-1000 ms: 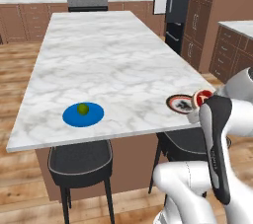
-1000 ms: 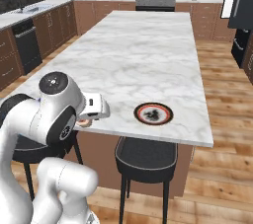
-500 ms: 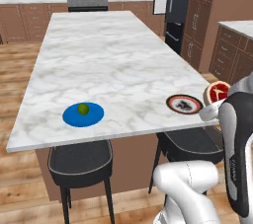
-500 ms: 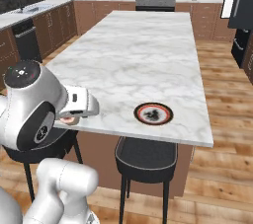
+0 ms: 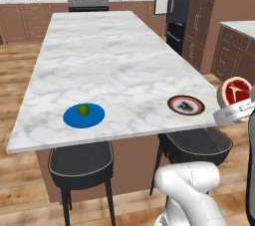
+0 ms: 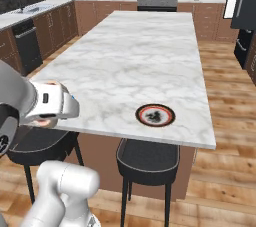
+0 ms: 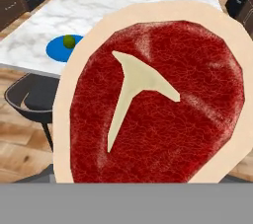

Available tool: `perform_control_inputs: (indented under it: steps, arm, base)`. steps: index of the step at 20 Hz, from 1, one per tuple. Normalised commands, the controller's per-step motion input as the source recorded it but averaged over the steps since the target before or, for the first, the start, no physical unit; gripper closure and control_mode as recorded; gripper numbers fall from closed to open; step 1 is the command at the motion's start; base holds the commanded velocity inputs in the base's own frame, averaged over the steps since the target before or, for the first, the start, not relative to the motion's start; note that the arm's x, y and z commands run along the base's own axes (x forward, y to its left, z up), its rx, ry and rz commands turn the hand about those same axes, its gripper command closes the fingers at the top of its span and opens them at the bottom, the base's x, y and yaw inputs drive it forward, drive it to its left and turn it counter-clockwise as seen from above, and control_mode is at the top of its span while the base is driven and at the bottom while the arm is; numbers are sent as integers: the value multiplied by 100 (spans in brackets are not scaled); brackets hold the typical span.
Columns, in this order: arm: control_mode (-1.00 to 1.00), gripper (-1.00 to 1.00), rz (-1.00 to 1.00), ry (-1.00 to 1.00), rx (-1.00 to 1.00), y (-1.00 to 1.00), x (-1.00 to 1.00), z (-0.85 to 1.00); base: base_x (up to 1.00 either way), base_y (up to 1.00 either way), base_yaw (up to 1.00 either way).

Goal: Transport the steak and lime to the fridge. Place the steak on the rack containing meat and place the lime on the rack containing the vegetable, ensuring meats and vegetables are on different racks.

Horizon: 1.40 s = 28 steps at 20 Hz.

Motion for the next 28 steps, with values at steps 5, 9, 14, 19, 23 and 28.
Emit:
perform_control_inputs:
  steps: [5, 9, 14, 19, 23, 28]
  arm:
    - [100, 100, 0, 0, 0, 0, 0, 25]
    - [100, 100, 0, 0, 0, 0, 0, 0]
    - [100, 100, 0, 0, 0, 0, 0, 0]
    - [100, 100, 0, 0, 0, 0, 0, 0]
    - [100, 100, 0, 0, 0, 0, 0, 0]
    - [100, 100, 0, 0, 0, 0, 0, 0]
  base:
    - [2, 0, 0]
    - [21, 6, 0]
    - [14, -79, -16]
    - [-1, -100, -6]
    - [0, -100, 0]
    - [11, -100, 0]
